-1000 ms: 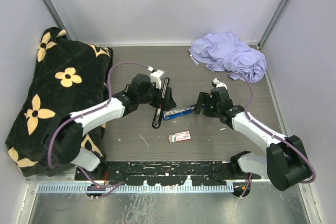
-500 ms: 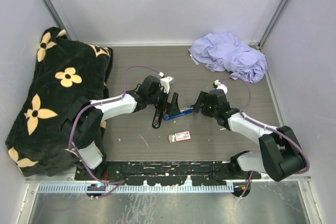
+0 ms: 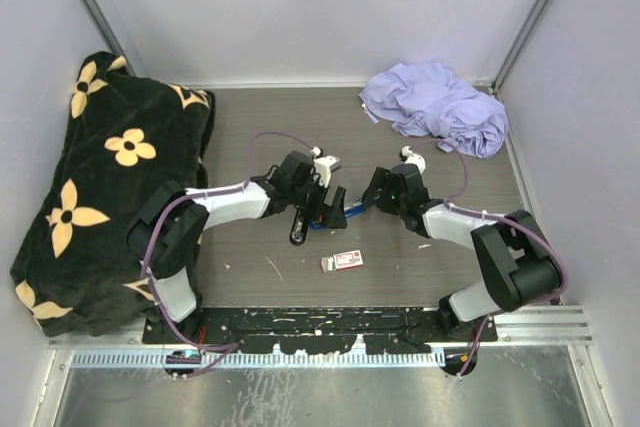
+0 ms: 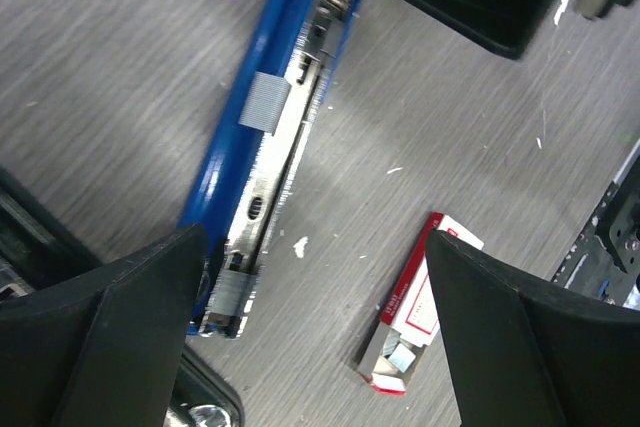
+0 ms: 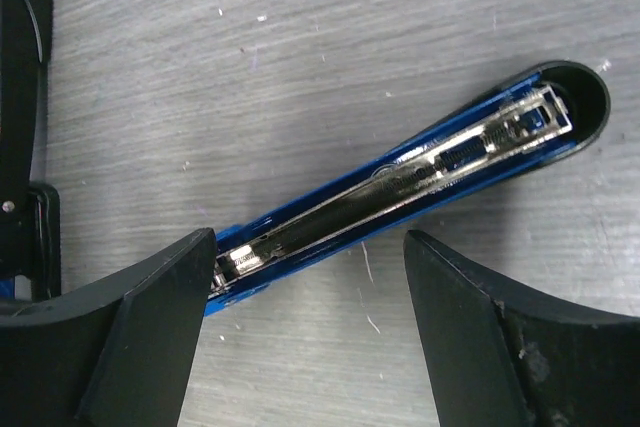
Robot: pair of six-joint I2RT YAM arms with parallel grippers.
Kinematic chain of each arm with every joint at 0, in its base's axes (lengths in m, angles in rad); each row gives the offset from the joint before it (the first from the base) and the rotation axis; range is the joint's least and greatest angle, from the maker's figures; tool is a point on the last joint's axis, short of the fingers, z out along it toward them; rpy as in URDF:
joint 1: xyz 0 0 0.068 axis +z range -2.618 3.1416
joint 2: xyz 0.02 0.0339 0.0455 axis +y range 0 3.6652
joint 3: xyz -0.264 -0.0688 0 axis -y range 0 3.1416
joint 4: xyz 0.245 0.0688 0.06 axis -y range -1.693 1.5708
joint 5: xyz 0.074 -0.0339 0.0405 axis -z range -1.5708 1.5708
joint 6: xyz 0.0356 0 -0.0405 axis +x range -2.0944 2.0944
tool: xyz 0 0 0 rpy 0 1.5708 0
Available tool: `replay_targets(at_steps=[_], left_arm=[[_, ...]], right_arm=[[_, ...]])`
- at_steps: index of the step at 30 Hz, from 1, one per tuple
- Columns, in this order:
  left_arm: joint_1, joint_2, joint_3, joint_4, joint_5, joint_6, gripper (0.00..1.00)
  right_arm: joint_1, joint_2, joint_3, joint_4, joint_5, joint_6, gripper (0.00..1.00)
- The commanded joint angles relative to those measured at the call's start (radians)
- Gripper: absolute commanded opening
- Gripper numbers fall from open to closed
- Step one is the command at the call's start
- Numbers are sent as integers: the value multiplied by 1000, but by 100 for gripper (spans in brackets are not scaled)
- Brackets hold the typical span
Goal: Load the staples into the stapler
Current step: Adjust the stapler at the center of the board.
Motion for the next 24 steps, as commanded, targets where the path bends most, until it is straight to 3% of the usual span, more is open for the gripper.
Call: replay_targets(at_steps=[1, 10, 18, 24], left_arm=[[-25, -1, 30, 22, 41, 2, 92], [-54, 7, 0, 94, 109, -63, 92], [-67, 34, -29, 270, 193, -167, 92], [-70, -12, -18, 225, 50, -151, 91]], right_arm=[[-13, 53, 80, 83, 21, -32, 81], [-40, 171, 190, 92, -34, -87, 79], [-57, 174, 244, 45, -56, -133, 78], [-73, 113, 260, -32, -35, -156, 78]])
